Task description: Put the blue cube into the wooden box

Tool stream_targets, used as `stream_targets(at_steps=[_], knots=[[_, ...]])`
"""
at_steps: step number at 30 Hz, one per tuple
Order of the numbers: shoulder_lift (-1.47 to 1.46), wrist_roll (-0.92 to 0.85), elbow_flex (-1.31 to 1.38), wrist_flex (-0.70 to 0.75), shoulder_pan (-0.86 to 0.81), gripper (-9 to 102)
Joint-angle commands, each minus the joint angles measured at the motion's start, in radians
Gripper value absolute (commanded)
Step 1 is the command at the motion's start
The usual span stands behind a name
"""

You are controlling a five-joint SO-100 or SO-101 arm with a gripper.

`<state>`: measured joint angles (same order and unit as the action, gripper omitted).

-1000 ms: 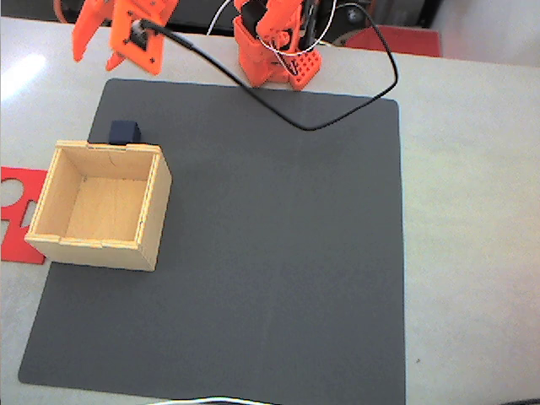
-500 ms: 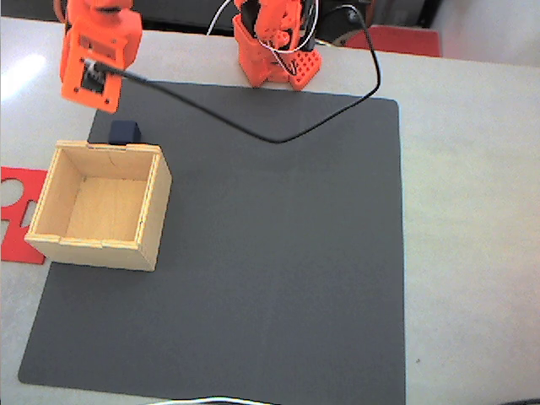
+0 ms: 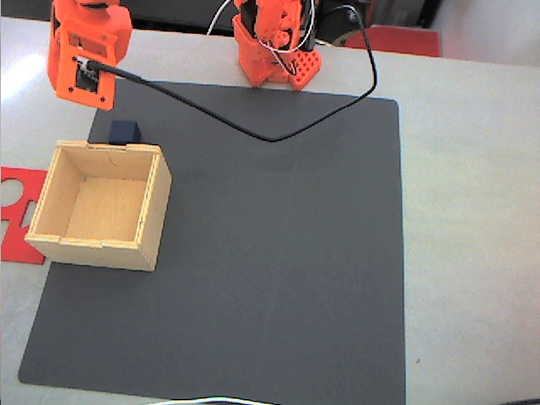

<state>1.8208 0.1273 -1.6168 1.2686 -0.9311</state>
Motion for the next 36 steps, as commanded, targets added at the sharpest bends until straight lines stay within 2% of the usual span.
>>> stream_targets(at_steps=[1,8,15,26,32,36], knots=[[-0.021,-0.16,0.175,0.081,0.008,13],[-0.327,-0.632,0.729,0.439,0.011,13],[-0.295,-0.927,0.736,0.494,0.021,13],[-0.304,-1.095,0.701,0.522,0.018,12],[-0.302,-1.293,0.637,0.529,0.02,12],[-0.301,-1.335,0.578,0.529,0.02,11]])
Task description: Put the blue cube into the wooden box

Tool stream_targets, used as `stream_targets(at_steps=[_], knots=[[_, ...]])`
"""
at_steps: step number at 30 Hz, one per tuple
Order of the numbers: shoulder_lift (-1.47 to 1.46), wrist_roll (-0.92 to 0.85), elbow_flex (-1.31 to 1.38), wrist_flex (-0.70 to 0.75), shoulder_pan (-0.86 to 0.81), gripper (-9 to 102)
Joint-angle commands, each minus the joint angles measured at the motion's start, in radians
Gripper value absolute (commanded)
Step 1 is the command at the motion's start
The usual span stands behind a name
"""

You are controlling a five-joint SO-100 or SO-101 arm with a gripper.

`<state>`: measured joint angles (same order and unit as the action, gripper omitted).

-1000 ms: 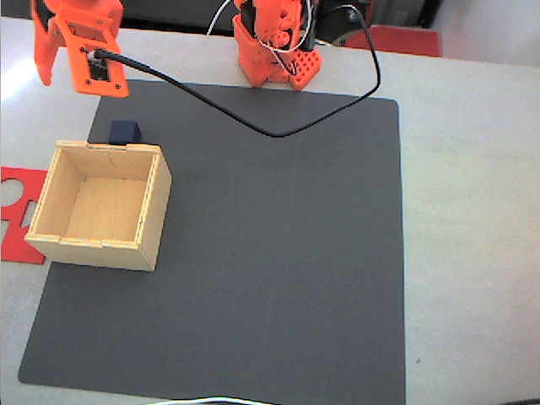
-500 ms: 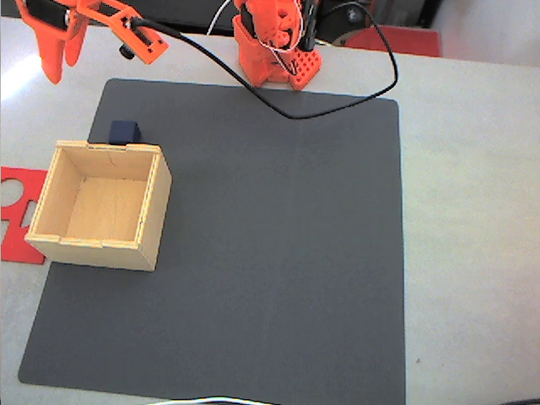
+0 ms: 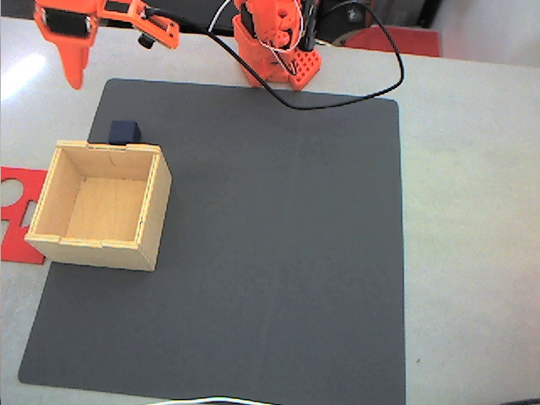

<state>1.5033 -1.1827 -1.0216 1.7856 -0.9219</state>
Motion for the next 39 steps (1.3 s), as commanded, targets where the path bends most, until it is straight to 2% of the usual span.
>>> stream_targets(at_steps=[1,9,19,39], knots=[[0.015,-0.025,-0.032,0.012,0.011,11],[0.021,-0.035,-0.147,0.012,0.006,12],[-0.031,-0.043,-0.195,0.005,0.003,20],[-0.233,-0.005,-0.195,-0.06,-0.044,20]])
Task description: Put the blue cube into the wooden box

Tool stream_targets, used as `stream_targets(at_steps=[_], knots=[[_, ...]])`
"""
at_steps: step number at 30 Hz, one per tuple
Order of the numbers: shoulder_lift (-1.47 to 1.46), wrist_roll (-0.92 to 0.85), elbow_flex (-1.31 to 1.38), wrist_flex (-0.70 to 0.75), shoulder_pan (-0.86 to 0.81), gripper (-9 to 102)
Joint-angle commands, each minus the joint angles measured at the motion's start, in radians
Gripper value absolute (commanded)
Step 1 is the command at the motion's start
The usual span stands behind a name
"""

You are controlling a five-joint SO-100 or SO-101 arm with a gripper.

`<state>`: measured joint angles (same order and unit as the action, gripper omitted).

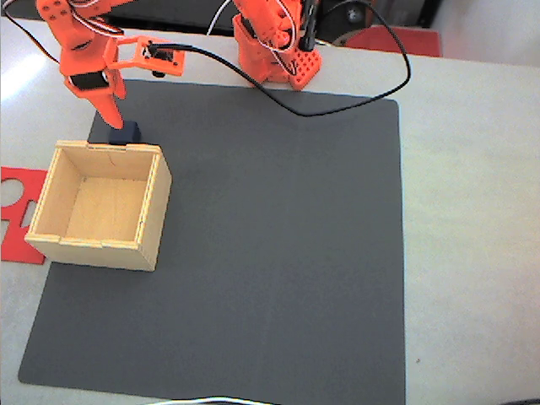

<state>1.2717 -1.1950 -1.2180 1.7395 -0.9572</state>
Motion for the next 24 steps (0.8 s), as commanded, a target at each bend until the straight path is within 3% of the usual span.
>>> stream_targets(at_steps=[1,24], knots=[[-0.011,0.008,0.002,-0.02,-0.012,20],[-0.081,-0.104,0.012,-0.115,-0.044,21]])
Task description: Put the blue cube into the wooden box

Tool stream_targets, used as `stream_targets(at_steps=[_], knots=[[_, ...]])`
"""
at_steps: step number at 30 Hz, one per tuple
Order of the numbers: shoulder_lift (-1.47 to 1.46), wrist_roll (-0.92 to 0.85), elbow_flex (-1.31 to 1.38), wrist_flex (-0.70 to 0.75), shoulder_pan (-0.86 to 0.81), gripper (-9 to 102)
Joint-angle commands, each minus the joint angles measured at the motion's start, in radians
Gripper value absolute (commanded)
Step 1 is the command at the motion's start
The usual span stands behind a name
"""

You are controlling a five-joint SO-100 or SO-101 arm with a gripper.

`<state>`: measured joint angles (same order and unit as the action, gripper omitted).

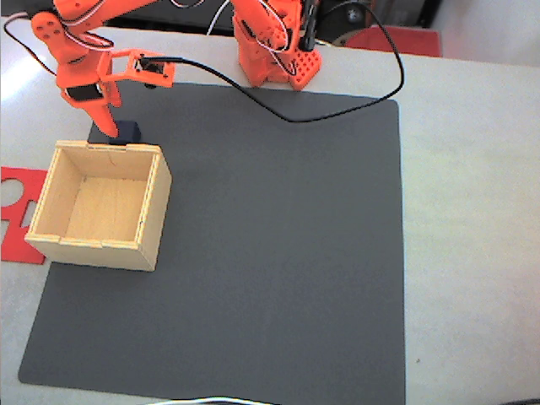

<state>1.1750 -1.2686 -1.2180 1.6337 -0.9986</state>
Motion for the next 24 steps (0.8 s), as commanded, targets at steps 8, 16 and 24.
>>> stream_targets(at_steps=[8,16,24], knots=[[-0.009,-0.052,0.012,-0.052,-0.003,21],[-0.069,-0.072,0.012,-0.094,-0.002,21],[-0.14,-0.064,0.012,-0.097,0.002,6]])
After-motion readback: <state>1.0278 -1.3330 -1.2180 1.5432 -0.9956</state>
